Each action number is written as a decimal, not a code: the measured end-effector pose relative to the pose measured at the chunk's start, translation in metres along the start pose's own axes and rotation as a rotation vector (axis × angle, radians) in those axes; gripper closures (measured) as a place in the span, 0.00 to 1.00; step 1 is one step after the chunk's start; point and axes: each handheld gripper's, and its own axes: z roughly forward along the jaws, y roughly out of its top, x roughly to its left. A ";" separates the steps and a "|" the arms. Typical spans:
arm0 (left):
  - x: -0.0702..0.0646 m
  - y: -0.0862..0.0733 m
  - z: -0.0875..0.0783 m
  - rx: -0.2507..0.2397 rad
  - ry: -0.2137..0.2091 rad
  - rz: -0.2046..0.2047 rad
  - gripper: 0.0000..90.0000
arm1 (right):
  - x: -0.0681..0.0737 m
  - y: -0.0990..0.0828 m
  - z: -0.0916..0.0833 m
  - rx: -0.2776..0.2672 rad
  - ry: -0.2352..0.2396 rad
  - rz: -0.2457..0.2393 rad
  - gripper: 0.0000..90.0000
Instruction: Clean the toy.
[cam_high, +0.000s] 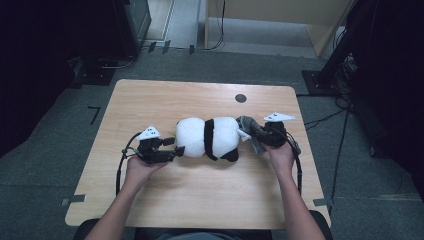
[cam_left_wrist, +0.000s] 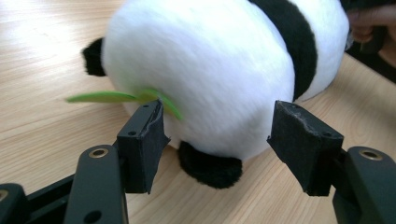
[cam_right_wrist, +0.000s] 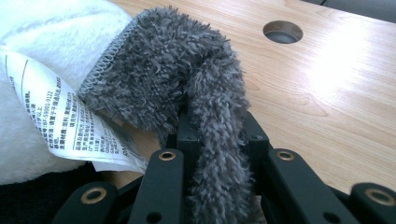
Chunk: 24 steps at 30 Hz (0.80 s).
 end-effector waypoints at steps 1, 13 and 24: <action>0.003 0.001 -0.003 -0.004 0.019 0.012 0.39 | 0.000 0.000 0.000 0.002 0.004 0.002 0.85; 0.034 0.010 -0.001 -0.014 0.024 0.052 0.38 | 0.013 0.002 0.003 0.033 0.054 0.027 0.84; 0.056 0.015 -0.001 -0.035 0.009 0.064 0.37 | 0.018 0.009 0.009 0.033 0.083 0.012 0.84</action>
